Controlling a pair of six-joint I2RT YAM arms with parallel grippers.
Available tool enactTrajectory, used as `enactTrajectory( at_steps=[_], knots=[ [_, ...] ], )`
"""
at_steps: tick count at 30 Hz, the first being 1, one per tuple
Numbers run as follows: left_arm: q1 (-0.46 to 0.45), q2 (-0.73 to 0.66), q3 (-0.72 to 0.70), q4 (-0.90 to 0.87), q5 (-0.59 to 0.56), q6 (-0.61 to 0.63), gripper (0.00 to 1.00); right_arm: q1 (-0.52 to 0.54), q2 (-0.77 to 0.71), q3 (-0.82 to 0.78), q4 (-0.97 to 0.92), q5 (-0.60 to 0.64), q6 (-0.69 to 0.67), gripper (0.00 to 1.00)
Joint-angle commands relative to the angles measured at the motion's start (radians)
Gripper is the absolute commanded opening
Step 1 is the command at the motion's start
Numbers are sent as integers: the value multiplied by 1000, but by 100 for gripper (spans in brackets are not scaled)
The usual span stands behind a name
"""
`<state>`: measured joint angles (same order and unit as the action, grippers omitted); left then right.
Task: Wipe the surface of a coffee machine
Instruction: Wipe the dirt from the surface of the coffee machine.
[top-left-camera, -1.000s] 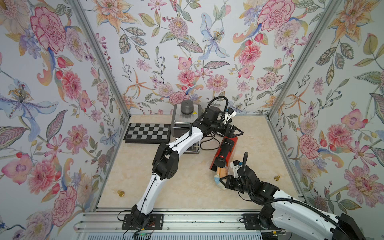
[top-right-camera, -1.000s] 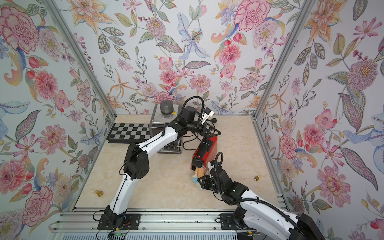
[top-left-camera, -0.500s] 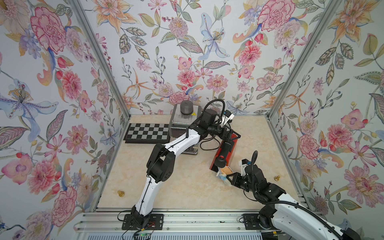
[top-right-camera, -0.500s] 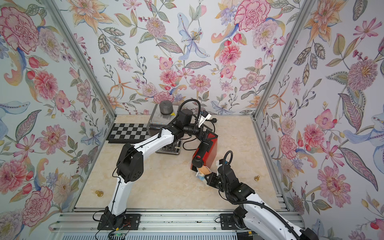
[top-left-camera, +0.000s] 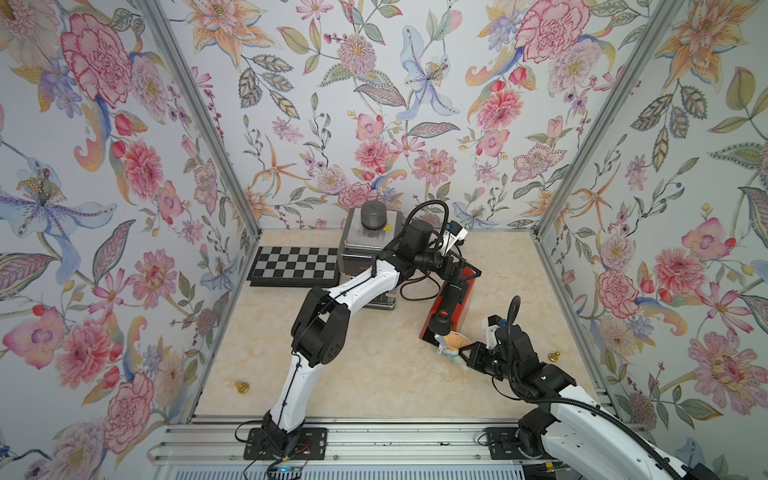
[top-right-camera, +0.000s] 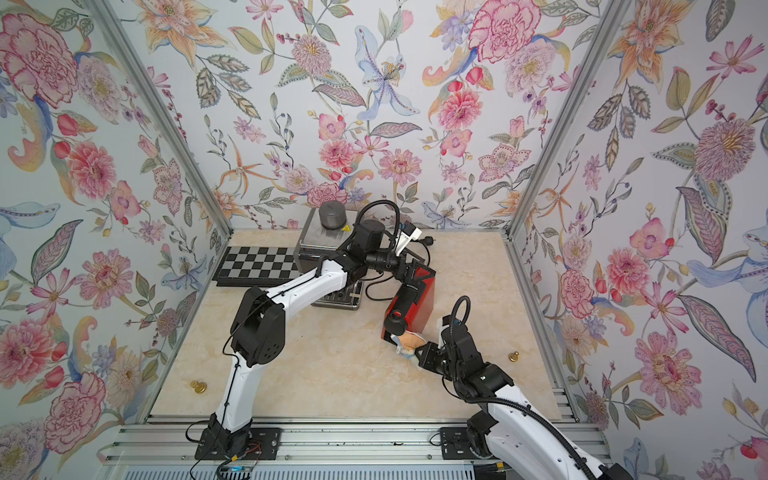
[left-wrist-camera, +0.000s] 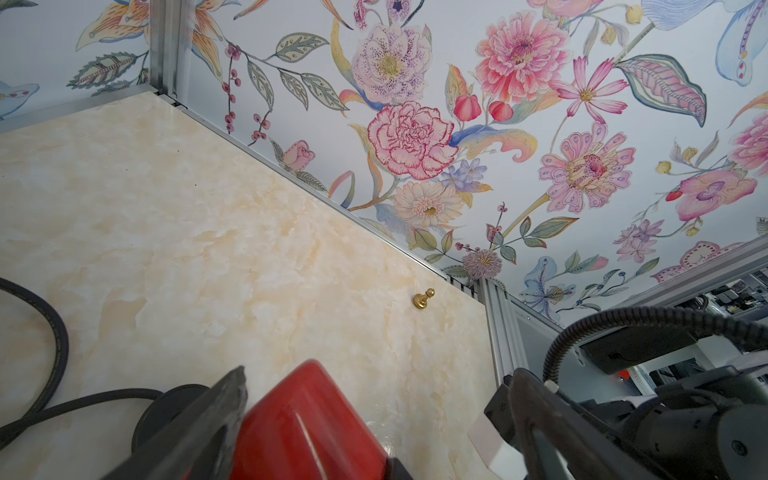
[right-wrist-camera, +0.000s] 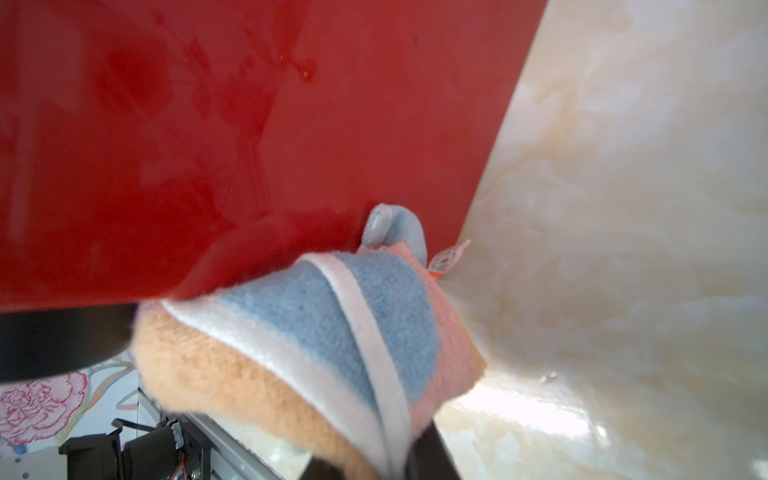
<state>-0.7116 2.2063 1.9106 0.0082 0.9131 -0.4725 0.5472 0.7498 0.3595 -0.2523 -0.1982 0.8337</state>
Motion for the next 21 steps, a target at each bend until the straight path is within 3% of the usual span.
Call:
enactTrajectory(
  at_steps=[1,5,10,14,21],
  knots=[
    [-11,20,21,-88,7,-27,99,125,13,20,144,92,78,0],
    [-11,44,72,-128,-29,-17,99,264,21,-52,247,183,198,0],
    [-17,40,86,-200,-144,26,99,373,-6,-141,415,383,290,0],
    [-27,33,85,-256,-226,71,99,396,-37,-141,372,487,303,0],
    [-53,18,44,-237,-225,77,99,404,-48,-201,522,650,290,0]
  ],
)
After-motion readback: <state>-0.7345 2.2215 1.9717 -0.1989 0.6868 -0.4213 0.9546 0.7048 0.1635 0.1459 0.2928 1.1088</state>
